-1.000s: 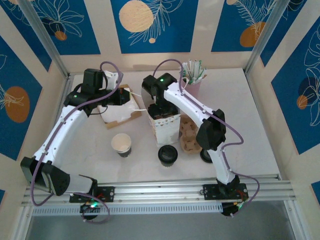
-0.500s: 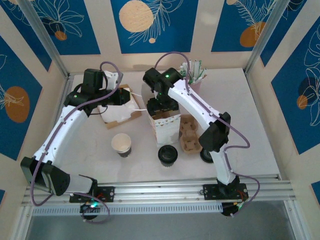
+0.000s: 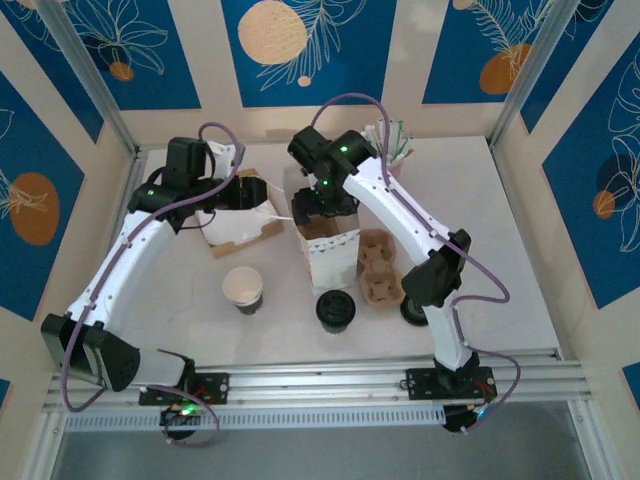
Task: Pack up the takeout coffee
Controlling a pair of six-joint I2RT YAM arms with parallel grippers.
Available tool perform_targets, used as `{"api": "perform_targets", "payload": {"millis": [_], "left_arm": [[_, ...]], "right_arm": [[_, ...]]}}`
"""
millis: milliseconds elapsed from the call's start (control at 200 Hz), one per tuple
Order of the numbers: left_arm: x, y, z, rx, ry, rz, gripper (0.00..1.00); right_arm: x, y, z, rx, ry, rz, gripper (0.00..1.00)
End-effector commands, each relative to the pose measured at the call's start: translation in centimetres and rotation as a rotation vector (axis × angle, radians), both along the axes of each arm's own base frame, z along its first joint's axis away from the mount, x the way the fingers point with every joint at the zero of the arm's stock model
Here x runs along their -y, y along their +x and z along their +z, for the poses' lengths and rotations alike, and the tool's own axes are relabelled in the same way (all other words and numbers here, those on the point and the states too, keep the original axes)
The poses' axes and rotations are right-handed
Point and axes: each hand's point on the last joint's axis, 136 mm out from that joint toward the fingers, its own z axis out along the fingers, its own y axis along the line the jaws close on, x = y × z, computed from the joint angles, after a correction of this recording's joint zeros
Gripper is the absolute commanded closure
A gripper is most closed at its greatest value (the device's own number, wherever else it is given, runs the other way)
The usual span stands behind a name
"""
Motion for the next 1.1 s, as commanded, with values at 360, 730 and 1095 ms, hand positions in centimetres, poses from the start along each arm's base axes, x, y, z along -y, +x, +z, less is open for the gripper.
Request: {"api": "perform_targets", "payload": {"millis": [360,730,1095], "left_arm": [[-1.1,-0.6,4.2,0.092,-0.008,0.035,0.09],[-2.5,-1.7,6.2,0.152,0.022,0.084,0.00],[-4.4,-3.7,10.3,0.292,-0.013,0.173,0.00]], "right_arm": [[0.3,-1.0,5.1,0.110,0.108,0.015,0.20],[0.2,-1.5,8.1,0.199,0.183,0.039,0.20],[1.0,-2.9,12.4,0.347,0.320,0.066,0.20]]}}
